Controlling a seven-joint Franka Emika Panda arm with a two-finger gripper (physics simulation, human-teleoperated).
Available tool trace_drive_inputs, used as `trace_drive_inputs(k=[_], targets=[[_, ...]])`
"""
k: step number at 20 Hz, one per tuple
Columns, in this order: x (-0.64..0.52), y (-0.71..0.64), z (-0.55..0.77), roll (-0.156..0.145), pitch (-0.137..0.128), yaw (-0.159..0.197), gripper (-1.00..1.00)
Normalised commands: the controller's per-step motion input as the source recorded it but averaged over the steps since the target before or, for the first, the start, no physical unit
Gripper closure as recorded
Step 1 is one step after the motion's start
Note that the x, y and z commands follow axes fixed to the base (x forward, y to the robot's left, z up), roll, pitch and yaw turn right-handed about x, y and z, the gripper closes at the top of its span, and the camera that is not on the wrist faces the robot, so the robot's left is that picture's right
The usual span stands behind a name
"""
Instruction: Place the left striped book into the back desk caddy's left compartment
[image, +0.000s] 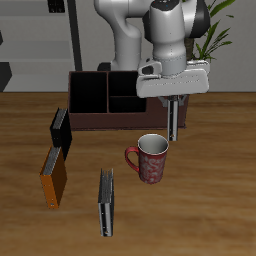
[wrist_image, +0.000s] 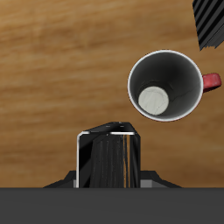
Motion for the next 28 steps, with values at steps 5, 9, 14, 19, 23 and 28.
trace_drive_inputs(k=[5, 9, 14, 19, 23, 28], targets=[[-0.19, -0.59, 0.21, -0.041, -0.029, 0.04, 1.0], [-0.21, -0.69, 0.16, -0.048, -0.017, 0.044, 1.0], [-0.19, -0.48, 0.08, -0.025, -0.007, 0.037, 1.0], [-0.2, -0.39, 0.17, 0.021, -0.014, 0.049, 1.0], [-0.25, -0.46, 0.2, -0.002, -0.024, 0.049, 1.0], [-0.26, -0.52, 0.24, -0.016, -0.042, 0.011, 1.0]])
